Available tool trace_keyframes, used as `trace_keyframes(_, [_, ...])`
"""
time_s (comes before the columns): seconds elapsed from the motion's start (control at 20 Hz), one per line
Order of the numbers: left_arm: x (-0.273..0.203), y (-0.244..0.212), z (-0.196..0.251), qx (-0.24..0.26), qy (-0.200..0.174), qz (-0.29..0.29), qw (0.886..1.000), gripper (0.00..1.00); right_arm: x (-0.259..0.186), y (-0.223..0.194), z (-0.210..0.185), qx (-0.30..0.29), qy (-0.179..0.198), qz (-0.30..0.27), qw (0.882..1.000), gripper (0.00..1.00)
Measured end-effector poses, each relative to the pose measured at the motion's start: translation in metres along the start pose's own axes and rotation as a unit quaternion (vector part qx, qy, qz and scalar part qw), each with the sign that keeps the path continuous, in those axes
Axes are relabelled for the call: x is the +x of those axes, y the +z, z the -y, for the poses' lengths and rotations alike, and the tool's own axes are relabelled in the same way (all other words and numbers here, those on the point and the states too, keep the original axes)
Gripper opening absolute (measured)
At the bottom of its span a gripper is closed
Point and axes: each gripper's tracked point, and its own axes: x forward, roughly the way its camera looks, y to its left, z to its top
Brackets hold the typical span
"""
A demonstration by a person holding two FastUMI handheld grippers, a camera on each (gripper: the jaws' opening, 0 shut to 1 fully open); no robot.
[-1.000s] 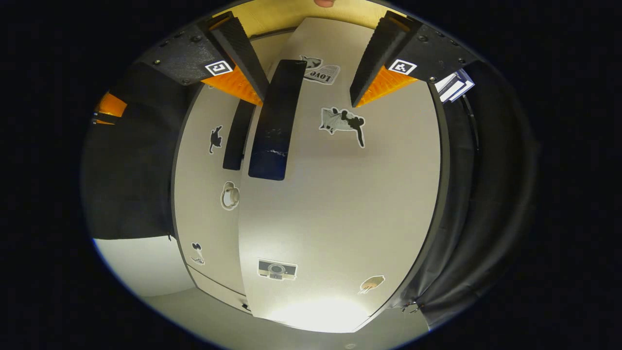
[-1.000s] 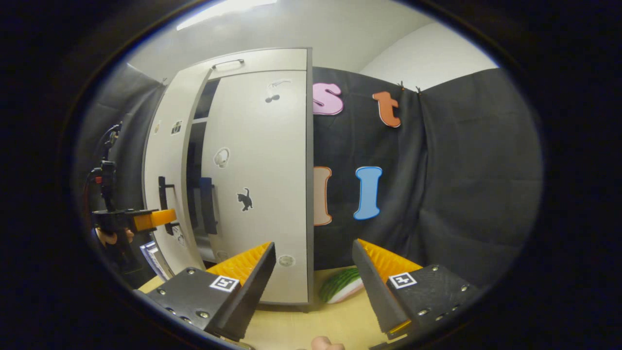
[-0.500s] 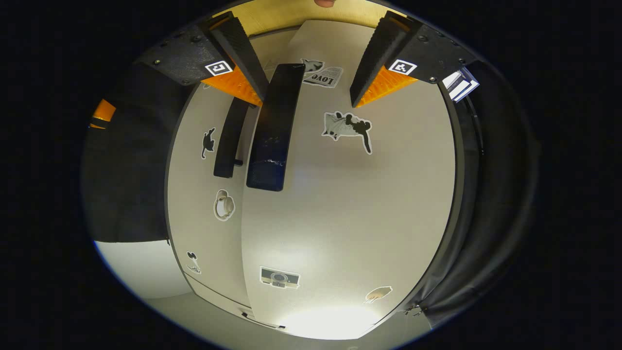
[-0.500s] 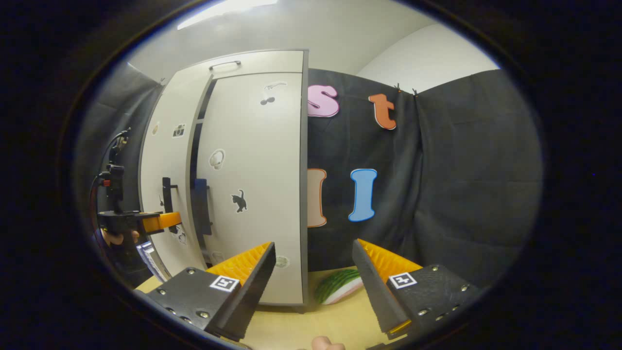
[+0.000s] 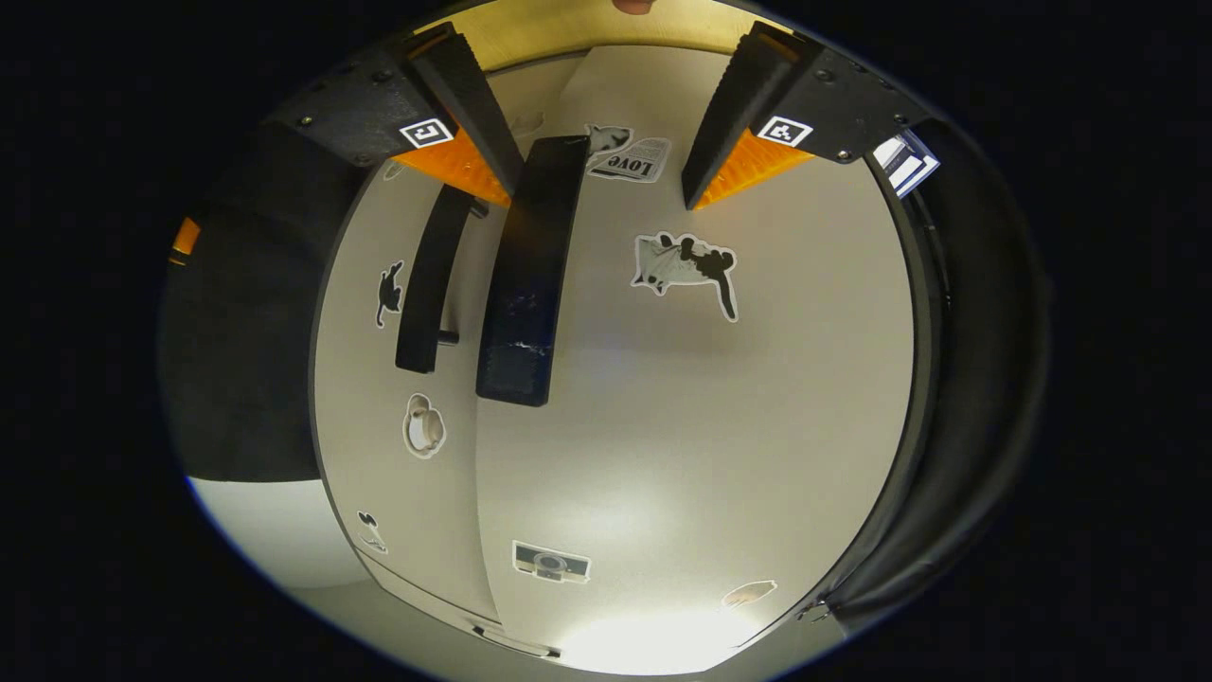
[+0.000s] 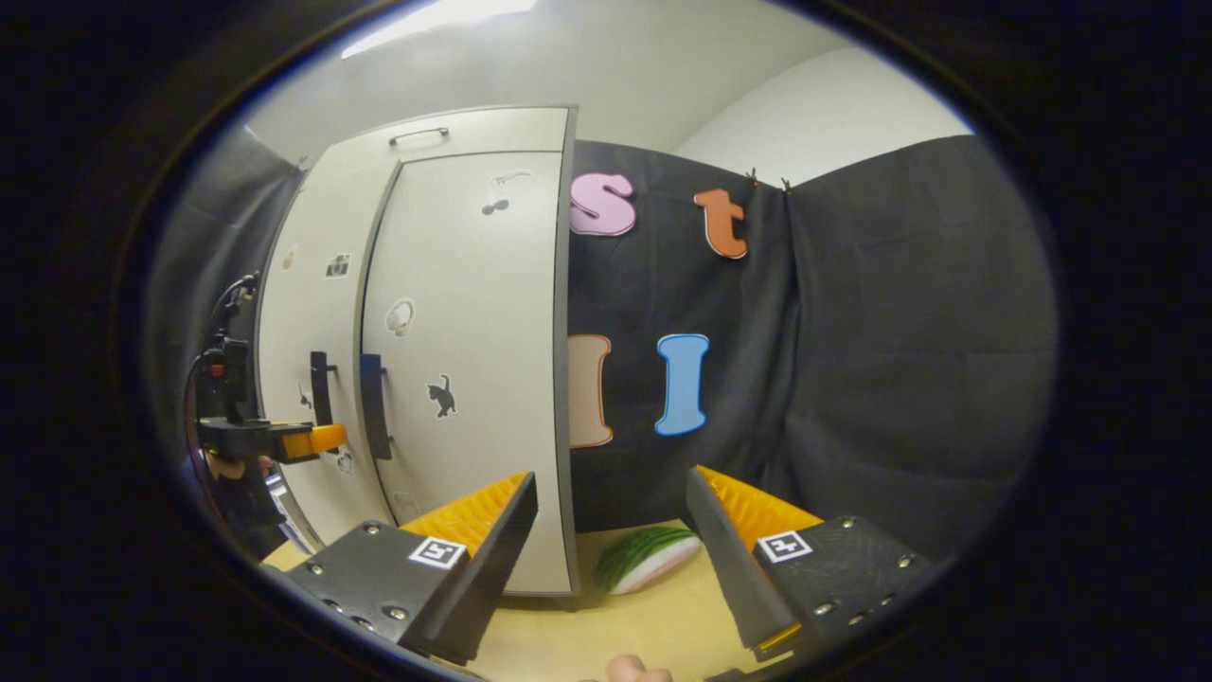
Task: Grasp the bottle in the cabinet with the left hand and place it on the coaster, then close the right door with the right hand and the left door with the left hand.
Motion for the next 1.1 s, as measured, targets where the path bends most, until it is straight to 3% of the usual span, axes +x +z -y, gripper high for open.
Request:
trace_keyframes(0.5, [-0.001,0.001,0.0,0.032,0.018,-0.01,0.999,1.0,-0.009,0.001,0.009,-0.004,-0.003,0.002,1.0,0.96])
trace_keyframes(0.55, [-0.004,0.005,0.002,0.038,0.017,-0.004,0.999,1.0,-0.009,0.001,0.008,-0.004,-0.002,0.002,1.0,0.93])
trace_keyframes(0.6, [-0.008,0.008,0.003,0.041,0.016,0.001,0.999,1.0,-0.009,0.001,0.007,-0.004,0.0,0.002,1.0,0.96])
trace_keyframes(0.9, [-0.036,0.019,0.012,0.035,0.02,0.005,0.999,0.98,-0.01,0.002,-0.006,-0.002,0.022,0.0,1.0,0.93])
trace_keyframes(1.05, [-0.059,0.033,0.017,0.036,0.029,0.01,0.999,0.98,-0.009,0.004,-0.016,-0.005,0.038,0.0,0.999,0.96])
trace_keyframes(1.1, [-0.067,0.04,0.019,0.037,0.033,0.014,0.999,0.98,-0.009,0.005,-0.019,-0.006,0.043,0.0,0.999,0.93])
